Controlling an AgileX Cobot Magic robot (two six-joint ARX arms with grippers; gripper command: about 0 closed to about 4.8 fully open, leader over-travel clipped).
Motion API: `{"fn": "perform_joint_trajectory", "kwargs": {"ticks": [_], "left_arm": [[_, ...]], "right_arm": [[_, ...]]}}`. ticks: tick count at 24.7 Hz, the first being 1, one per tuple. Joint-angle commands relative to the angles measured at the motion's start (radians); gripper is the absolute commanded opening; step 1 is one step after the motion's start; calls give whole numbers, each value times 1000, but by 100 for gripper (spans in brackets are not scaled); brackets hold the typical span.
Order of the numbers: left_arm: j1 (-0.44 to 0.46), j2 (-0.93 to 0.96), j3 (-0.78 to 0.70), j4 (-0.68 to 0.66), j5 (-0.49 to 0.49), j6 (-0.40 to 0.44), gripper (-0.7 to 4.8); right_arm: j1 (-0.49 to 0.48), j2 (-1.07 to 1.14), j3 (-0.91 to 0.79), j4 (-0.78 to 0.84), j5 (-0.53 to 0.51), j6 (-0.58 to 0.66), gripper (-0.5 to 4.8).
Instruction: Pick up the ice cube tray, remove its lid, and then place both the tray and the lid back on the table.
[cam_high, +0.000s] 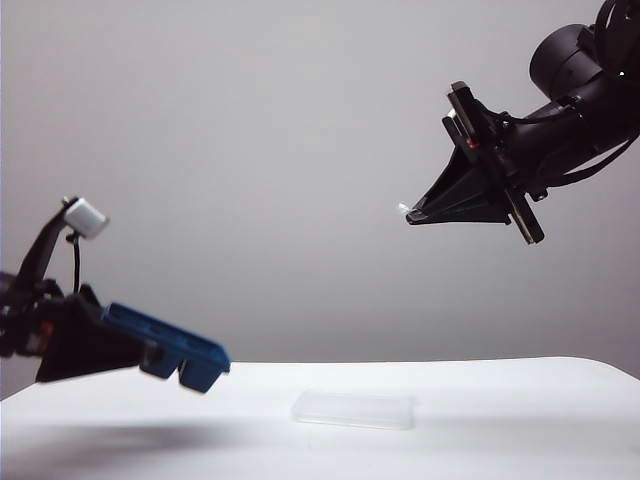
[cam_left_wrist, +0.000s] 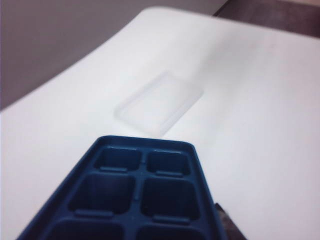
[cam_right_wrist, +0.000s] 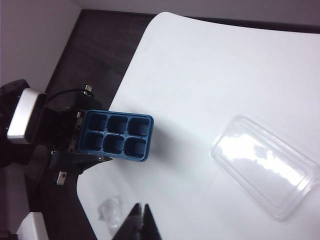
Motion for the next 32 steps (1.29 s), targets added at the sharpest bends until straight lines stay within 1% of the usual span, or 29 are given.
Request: {"fn": "perform_joint_trajectory", "kwargs": {"ticks": [1, 2, 5, 8, 9, 12, 18, 22, 23, 24, 26, 27, 28, 30, 31, 32], "left_arm": [[-1, 13, 2, 7, -15, 14, 396], [-1, 13, 2, 10, -26, 14, 479], [-1, 13, 3, 16, -70, -11, 479], [-1, 13, 2, 14, -110, -61, 479], [-1, 13, 2, 16, -150, -76, 479], [-1, 13, 2, 28, -191, -76, 479], [-1, -10, 2, 110, -262, -78, 479], [-1, -92, 2, 111, -315, -117, 479], [-1, -130, 2, 85, -344, -130, 479], [-1, -163, 2, 56, -392, -144, 479], [-2, -256, 2, -66, -513, -223, 479], [-2, -349, 2, -182, -597, -286, 479], [-2, -410, 2, -253, -618, -320, 479], [-1, -520, 2, -365, -617, -330, 479], [-1, -626, 2, -465, -617, -330, 466], [-2, -679, 2, -512, -617, -330, 425]], "right_arm": [[2, -5, 1, 9, 3, -13, -6], [2, -5, 1, 9, 3, -13, -6], [2, -5, 1, 9, 3, -14, -6], [2, -5, 1, 9, 2, -14, -6], [2, -5, 1, 9, 2, -14, -6], [2, -5, 1, 8, -2, -14, -6], [2, -5, 1, 6, -30, -13, -6], [2, -5, 1, -16, -34, -16, -6], [2, -5, 1, -31, -31, -25, -6], [2, -5, 1, -48, -20, -40, -6], [2, -8, 1, -108, 46, -60, -6], [4, -12, 1, -178, 107, -97, -6], [4, -14, 2, -210, 126, -115, -6], [4, -22, 1, -271, 135, -147, -6], [5, -35, 1, -309, 134, -158, -6], [7, -42, 1, -323, 134, -168, -6]]}}
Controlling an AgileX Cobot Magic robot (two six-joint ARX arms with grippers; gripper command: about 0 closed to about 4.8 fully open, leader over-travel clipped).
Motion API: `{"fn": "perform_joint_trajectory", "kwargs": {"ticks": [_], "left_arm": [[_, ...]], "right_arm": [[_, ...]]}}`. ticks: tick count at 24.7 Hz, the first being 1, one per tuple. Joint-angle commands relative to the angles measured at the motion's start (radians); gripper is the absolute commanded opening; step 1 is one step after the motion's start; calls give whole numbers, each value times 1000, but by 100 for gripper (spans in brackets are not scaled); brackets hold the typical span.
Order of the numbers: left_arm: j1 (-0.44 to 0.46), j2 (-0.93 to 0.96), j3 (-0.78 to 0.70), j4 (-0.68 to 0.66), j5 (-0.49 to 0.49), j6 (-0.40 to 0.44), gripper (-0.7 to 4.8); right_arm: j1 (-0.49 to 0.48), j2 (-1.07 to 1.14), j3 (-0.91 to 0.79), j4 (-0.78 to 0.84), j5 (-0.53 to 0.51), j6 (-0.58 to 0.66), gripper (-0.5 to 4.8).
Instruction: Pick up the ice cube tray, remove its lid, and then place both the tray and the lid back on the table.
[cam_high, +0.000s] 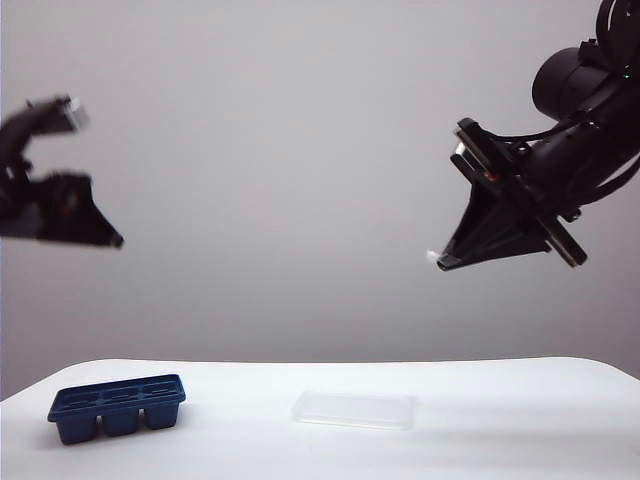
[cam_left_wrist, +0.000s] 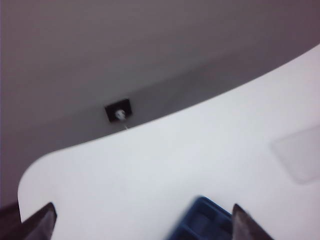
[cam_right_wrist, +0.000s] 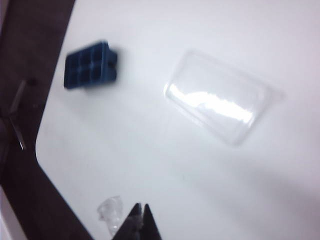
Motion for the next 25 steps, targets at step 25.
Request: {"fn": "perform_joint_trajectory", "kwargs": {"ticks": [25], "left_arm": [[-1, -1099, -19, -741, -156, -140, 204]], "right_arm": [[12, -1161, -323, -44, 563, -9, -6]]}}
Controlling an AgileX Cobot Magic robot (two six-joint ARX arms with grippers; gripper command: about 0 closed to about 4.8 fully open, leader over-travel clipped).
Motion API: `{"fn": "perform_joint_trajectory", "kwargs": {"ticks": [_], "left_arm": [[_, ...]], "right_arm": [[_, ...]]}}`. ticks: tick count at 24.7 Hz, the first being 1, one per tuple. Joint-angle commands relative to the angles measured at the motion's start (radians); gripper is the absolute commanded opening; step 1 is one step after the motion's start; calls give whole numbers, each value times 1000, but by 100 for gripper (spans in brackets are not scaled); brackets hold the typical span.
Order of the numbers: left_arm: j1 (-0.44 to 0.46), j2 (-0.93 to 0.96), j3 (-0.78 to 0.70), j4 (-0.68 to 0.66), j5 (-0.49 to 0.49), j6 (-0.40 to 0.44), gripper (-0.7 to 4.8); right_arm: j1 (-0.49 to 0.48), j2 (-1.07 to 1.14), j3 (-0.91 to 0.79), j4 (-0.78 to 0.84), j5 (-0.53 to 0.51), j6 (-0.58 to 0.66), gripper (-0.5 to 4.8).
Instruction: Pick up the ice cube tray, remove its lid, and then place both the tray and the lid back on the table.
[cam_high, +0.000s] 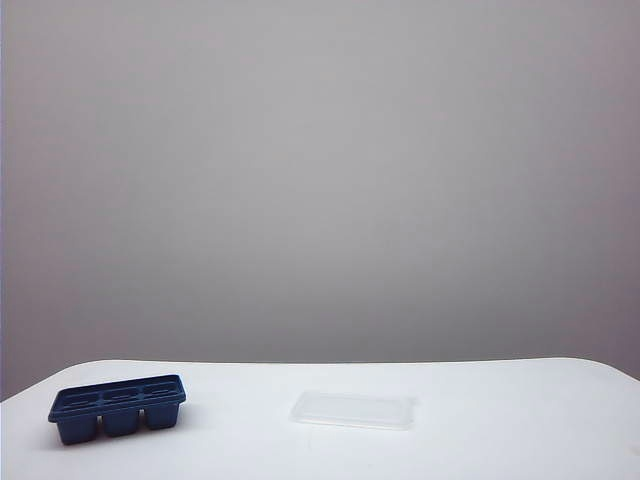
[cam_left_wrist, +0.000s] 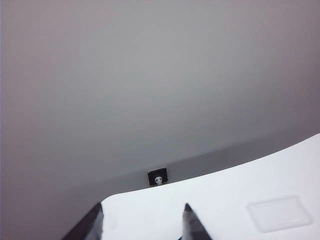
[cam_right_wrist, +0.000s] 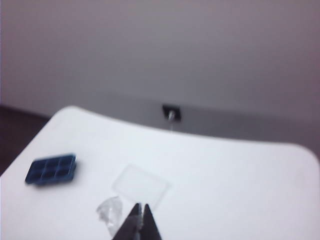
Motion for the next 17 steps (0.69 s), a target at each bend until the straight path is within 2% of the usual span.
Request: {"fn": "perform_joint_trajectory", "kwargs": {"ticks": [1, 3, 6, 9, 11, 13, 17], "left_arm": [[0, -35, -13, -81, -2, -6, 204], [0, -41, -14, -152, -1, -7, 204], [0, -47, -31, -175, 0, -14, 204], [-1, -103, -75, -137, -20, -137, 203], [-1, -172, -125, -109, -30, -141, 203], [-1, -222, -175, -59, -38, -180, 203], [-1, -327, -291, 11, -29, -264, 178]], "right_arm": [[-1, -175, -122, 90, 81, 5, -6], [0, -298, -192, 130, 133, 5, -6], [0, -405, -248, 145, 156, 5, -6], [-1, -575, -349, 145, 212, 53, -6], [2, -629, -402, 161, 224, 97, -6], [0, -616, -420, 174, 225, 122, -6], [0, -616, -513, 309, 225, 150, -6]]}}
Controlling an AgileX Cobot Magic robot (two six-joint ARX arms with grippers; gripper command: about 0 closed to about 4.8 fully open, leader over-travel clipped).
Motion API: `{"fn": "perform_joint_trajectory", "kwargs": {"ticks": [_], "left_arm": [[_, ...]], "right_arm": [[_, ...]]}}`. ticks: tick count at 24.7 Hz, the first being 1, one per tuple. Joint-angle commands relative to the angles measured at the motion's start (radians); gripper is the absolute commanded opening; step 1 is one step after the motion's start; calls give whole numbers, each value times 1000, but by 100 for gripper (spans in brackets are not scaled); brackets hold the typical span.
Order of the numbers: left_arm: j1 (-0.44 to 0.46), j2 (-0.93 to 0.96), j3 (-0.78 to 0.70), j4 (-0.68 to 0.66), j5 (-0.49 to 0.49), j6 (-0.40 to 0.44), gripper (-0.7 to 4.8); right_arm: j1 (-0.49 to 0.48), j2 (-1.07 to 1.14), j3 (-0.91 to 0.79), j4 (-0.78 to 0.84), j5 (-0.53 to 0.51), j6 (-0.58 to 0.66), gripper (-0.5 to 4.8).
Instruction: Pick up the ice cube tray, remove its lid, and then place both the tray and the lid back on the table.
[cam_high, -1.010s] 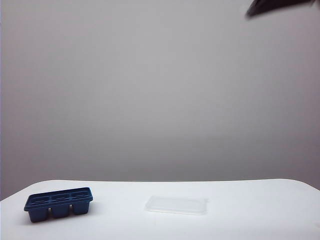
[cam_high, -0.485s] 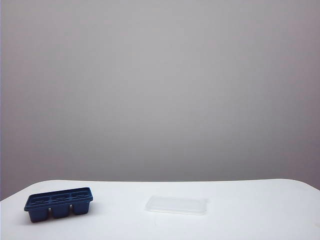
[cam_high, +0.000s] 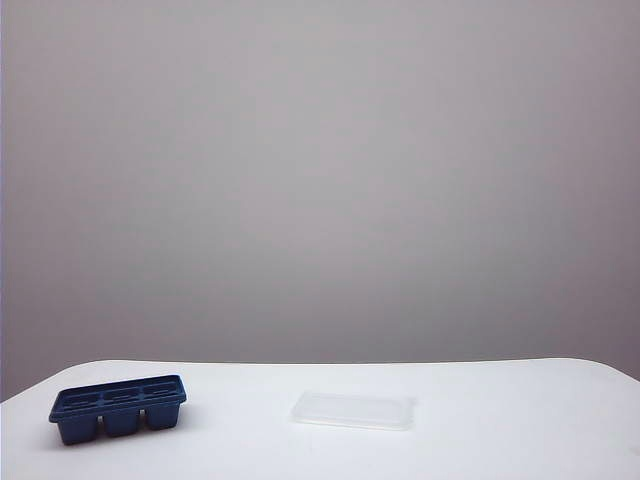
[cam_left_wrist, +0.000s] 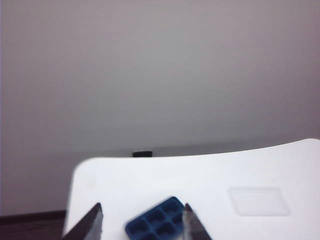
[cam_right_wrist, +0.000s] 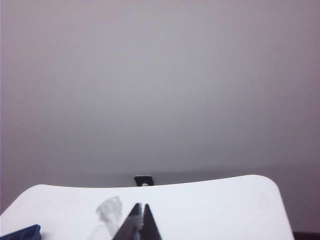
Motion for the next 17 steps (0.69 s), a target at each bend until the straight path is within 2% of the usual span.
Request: {"fn": "perform_joint_trajectory", "kwargs": {"ticks": [1, 5, 8, 9, 11, 13, 15, 17], "left_arm": [[-3, -30, -75, 74, 34, -47, 178], [-2, -33, -229, 219, 52, -12, 178], [-1, -33, -298, 232, 40, -12, 168], [-1, -33, -322, 232, 27, -12, 117], [-1, -31, -330, 210, 2, -4, 61], [0, -31, -330, 224, -9, 3, 47], [0, -30, -330, 209, -8, 31, -3], [0, -30, -330, 210, -8, 60, -6]], "right_arm": [[0, -11, -86, 142, 3, 32, -6], [1, -19, -232, 177, 19, 32, -6], [0, -20, -306, 200, 27, 31, -6], [0, -20, -327, 199, 41, 29, -6], [0, -20, -348, 198, 58, 14, -6], [0, -18, -348, 169, 111, 0, -6], [0, -18, -348, 156, 134, -21, -6], [-1, -18, -348, 129, 134, -21, -6]]}}
